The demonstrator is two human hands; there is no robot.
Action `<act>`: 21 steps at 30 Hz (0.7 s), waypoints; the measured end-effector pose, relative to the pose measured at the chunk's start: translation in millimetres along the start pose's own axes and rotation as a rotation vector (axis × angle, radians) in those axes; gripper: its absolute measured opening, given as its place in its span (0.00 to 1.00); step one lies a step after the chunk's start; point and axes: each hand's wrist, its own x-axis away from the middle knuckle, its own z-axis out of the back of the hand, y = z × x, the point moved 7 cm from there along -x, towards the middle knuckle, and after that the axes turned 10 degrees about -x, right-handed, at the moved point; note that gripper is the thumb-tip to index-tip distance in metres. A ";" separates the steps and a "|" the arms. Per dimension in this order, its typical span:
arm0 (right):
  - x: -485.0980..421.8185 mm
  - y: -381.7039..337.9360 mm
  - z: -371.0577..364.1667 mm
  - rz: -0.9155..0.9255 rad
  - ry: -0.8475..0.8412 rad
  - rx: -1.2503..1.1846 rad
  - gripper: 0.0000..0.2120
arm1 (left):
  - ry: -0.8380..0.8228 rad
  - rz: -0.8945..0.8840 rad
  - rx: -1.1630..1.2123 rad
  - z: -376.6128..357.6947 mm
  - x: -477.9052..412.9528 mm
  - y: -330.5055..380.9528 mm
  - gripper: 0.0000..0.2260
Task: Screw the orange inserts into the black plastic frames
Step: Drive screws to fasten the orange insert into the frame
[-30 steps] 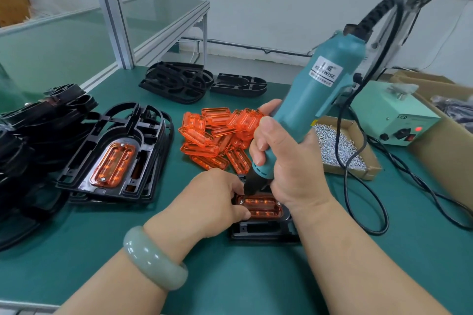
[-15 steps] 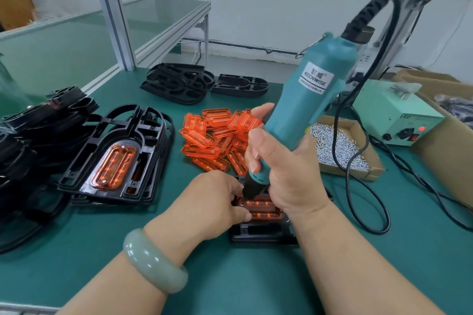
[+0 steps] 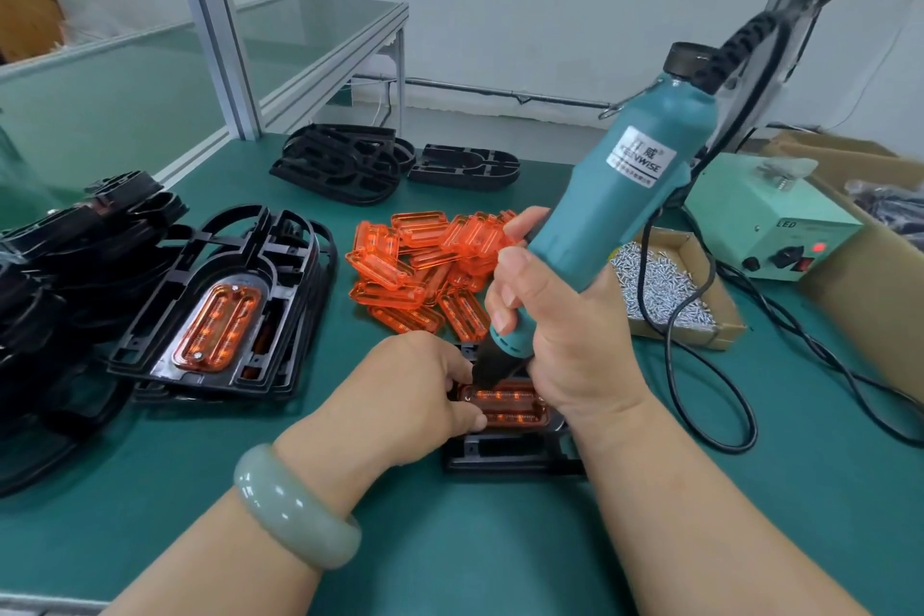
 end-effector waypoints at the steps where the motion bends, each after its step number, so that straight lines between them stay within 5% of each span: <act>1: -0.2 0.0 0.6 0.001 -0.003 0.005 0.08 | -0.004 0.001 -0.002 -0.4 -0.2 -0.2 0.18; 21: -2.7 -2.1 10.9 0.012 0.111 -0.005 0.05 | -0.043 0.027 0.030 -1.8 -2.5 -3.8 0.20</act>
